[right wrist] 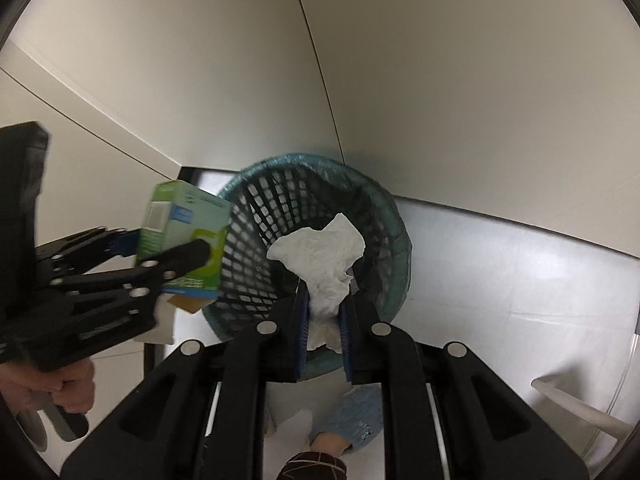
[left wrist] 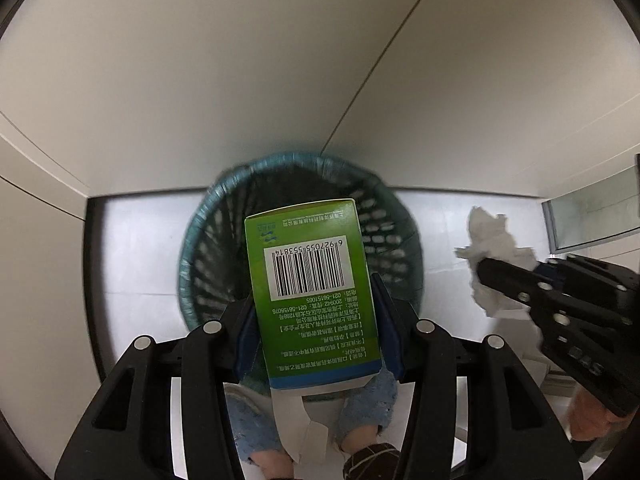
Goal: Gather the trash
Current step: 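Open left tool to drop the green box while right tool drops the tissue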
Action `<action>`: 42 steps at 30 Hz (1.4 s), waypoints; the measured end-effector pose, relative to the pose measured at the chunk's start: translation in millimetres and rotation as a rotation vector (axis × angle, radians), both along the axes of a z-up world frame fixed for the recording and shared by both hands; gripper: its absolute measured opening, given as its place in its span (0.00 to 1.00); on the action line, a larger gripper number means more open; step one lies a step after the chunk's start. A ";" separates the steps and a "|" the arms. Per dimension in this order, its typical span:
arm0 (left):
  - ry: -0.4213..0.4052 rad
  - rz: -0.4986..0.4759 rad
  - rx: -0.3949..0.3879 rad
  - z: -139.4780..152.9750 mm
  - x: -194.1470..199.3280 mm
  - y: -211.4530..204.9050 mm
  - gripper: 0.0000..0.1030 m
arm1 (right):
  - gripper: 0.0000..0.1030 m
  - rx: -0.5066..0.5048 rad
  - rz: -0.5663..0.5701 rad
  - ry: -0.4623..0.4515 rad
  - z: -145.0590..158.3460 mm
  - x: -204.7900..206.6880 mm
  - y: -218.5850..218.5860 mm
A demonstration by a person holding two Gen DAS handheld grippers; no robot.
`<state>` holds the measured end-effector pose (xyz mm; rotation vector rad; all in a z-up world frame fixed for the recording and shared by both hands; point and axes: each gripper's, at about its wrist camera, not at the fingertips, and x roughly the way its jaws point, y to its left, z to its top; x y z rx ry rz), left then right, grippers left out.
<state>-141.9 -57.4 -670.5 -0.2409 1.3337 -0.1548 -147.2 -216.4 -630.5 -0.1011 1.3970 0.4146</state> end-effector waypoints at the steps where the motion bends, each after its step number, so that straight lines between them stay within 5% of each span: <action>1: 0.007 -0.003 0.005 -10.9 0.4 -1.6 0.47 | 0.12 -0.002 0.001 0.004 -5.4 -0.6 -1.2; 7: 0.052 -0.023 0.035 -54.1 -0.7 -3.6 0.47 | 0.12 -0.014 0.003 0.027 -28.2 -3.7 -3.6; 13: 0.064 -0.038 0.039 -67.3 1.9 -8.3 0.47 | 0.12 -0.025 0.005 0.047 -37.0 -6.9 -7.3; 27: 0.028 -0.086 0.050 -42.0 -6.2 7.6 0.65 | 0.12 -0.010 0.024 0.057 -42.5 -7.0 22.2; 36: -0.010 -0.081 0.075 -9.7 -17.2 34.0 0.91 | 0.12 0.024 0.036 0.041 -41.9 5.2 49.1; 42: 0.014 -0.056 0.084 -8.7 -18.7 49.6 0.94 | 0.12 0.021 0.036 0.039 -50.5 16.5 64.0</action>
